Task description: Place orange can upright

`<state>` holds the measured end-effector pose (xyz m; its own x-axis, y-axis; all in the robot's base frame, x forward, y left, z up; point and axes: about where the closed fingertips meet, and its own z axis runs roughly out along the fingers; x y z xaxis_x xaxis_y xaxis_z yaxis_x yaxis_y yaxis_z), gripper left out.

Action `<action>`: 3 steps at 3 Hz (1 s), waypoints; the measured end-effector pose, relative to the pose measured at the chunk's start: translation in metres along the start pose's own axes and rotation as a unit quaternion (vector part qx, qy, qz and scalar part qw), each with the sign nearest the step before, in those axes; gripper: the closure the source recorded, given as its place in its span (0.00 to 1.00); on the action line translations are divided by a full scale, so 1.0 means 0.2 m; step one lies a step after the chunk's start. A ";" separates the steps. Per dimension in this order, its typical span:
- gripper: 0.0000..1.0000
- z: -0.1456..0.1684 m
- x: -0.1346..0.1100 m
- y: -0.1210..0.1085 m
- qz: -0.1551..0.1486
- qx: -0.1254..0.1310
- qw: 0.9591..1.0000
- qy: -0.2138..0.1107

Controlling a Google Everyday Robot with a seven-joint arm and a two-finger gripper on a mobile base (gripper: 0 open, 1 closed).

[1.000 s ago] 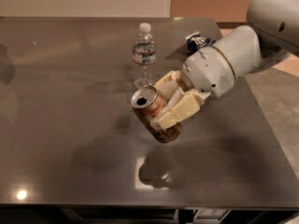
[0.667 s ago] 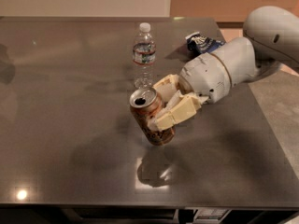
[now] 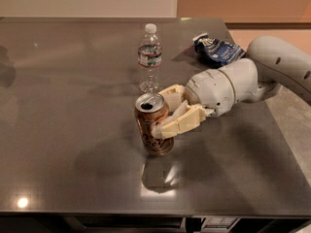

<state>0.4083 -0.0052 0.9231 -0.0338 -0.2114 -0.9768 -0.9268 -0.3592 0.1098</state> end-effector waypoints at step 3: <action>1.00 0.02 0.08 -0.02 -0.029 0.011 0.998 -0.053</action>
Offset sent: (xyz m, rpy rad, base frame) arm 0.0020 -0.0043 -0.0154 0.1561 -0.0276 -0.0236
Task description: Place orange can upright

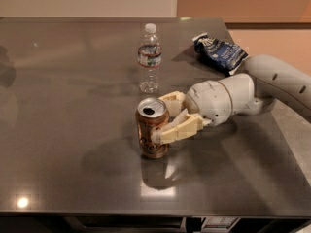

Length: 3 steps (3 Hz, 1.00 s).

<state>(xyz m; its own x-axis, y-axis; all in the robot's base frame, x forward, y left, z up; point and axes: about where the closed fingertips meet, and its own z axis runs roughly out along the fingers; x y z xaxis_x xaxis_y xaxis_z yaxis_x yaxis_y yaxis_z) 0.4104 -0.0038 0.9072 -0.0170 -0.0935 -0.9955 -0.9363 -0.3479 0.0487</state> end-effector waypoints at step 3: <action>0.36 0.03 0.08 0.00 -0.022 -0.006 1.000 -0.017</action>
Offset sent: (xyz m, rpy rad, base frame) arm -0.0026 -0.0001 -0.0218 0.0578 -0.0238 0.0143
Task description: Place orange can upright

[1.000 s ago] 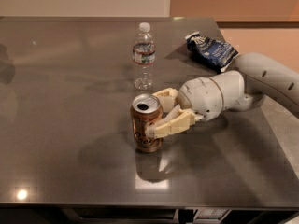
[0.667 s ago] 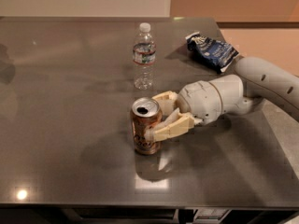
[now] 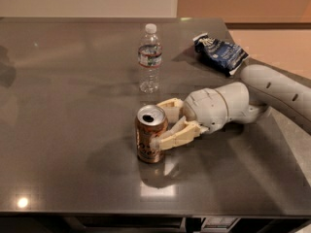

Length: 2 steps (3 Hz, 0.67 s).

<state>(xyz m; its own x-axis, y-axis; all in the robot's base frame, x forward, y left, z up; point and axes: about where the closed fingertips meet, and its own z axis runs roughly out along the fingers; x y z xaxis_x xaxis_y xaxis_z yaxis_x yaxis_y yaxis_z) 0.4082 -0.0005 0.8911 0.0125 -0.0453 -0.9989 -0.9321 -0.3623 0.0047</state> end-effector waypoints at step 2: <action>0.00 0.02 -0.01 -0.01 -0.001 -0.001 1.000 0.001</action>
Offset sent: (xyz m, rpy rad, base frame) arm 0.0000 0.0020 0.0005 -0.0010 -0.0016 0.0006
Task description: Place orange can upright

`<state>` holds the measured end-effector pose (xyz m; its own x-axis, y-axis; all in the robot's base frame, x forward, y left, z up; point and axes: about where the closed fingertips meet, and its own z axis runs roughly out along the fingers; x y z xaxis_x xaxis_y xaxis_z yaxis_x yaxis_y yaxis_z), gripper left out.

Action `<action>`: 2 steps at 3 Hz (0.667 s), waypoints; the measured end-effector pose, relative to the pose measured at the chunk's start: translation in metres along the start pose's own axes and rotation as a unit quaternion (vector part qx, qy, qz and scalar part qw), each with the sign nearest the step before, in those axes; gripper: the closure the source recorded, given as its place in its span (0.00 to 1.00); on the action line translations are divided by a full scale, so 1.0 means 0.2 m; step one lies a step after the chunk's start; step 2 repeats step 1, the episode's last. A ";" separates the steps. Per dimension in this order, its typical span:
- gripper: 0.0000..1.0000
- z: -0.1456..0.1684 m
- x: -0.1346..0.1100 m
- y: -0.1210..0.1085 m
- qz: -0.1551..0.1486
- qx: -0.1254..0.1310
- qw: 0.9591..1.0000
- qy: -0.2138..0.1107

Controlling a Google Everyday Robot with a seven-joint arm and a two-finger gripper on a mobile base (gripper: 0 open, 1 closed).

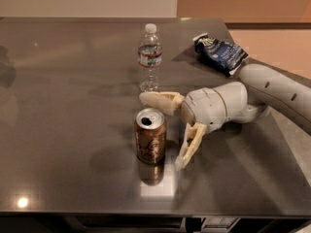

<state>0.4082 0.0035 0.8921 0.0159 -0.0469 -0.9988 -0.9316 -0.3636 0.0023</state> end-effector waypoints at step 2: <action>0.00 0.00 0.00 0.00 0.000 0.000 1.000 0.000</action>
Offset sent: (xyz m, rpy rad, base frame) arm 0.0000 0.0000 0.0000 0.0000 0.0000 0.0000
